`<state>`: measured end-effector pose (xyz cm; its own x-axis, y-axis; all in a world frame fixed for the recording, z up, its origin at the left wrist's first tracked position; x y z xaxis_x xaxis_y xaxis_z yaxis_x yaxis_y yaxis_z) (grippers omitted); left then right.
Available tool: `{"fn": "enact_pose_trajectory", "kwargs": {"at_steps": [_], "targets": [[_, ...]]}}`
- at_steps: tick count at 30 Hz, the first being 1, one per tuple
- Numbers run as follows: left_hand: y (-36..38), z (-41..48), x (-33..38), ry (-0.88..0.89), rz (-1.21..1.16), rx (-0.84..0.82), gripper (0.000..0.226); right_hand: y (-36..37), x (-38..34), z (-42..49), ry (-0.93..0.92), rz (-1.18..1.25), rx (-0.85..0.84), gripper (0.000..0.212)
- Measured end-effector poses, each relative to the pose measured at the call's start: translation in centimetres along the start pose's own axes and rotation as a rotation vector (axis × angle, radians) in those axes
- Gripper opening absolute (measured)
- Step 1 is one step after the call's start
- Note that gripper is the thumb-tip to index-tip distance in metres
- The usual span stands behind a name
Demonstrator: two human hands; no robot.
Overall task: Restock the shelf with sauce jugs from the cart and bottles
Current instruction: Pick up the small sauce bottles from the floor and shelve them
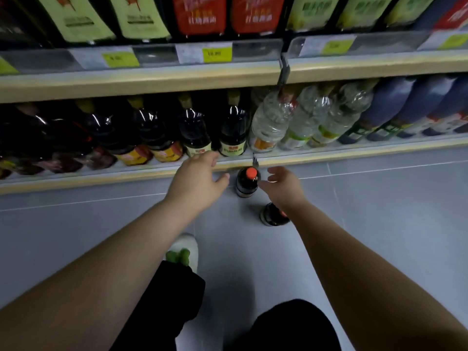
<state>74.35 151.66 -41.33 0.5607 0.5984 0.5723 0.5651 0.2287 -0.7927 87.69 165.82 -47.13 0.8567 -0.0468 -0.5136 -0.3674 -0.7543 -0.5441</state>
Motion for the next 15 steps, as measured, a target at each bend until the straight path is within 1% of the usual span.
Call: {"fn": "enact_pose_trajectory", "kwargs": {"at_steps": [3, 5, 6, 8, 10, 11, 15], "targets": [[4.0, 1.4, -2.7, -0.037, -0.003, 0.023, 0.056, 3.5, 1.9, 4.3, -0.033, -0.043, -0.012, 0.043], [5.5, 2.3, -3.7, -0.028, -0.009, 0.057, 0.056, 5.6, 2.9, 7.0, -0.047, -0.116, -0.016, 0.044], [5.6, 2.6, -3.7, -0.020, -0.012, 0.066, 0.056, 6.0, 3.3, 8.0, -0.036, -0.149, -0.017, 0.048], [6.5, 2.8, -4.6, -0.008, 0.003, 0.086, 0.056, 7.3, 4.2, 10.5, -0.057, -0.177, 0.010, 0.062], [6.9, 2.7, -5.9, -0.032, 0.017, 0.114, 0.057, 8.6, 4.7, 12.7, -0.096, -0.197, 0.033, 0.075], [7.0, 2.3, -6.4, -0.053, 0.015, 0.127, 0.056, 9.2, 5.1, 13.6, -0.113, -0.194, 0.025, 0.077], [7.1, 1.2, -7.5, -0.089, 0.009, 0.149, 0.054, 10.4, 6.0, 15.1, -0.096, -0.050, 0.022, 0.067]]}}
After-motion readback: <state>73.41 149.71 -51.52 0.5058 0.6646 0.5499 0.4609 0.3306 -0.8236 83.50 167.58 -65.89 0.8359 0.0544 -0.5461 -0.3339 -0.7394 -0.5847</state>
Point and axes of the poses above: each hand's wrist, its own z-axis towards the middle knuckle, its own y-axis out of the palm, x = y × z, the point moved 5 cm from there along z, towards the middle knuckle, and after that the axes turned 8 degrees about y, right-handed, at the moved point
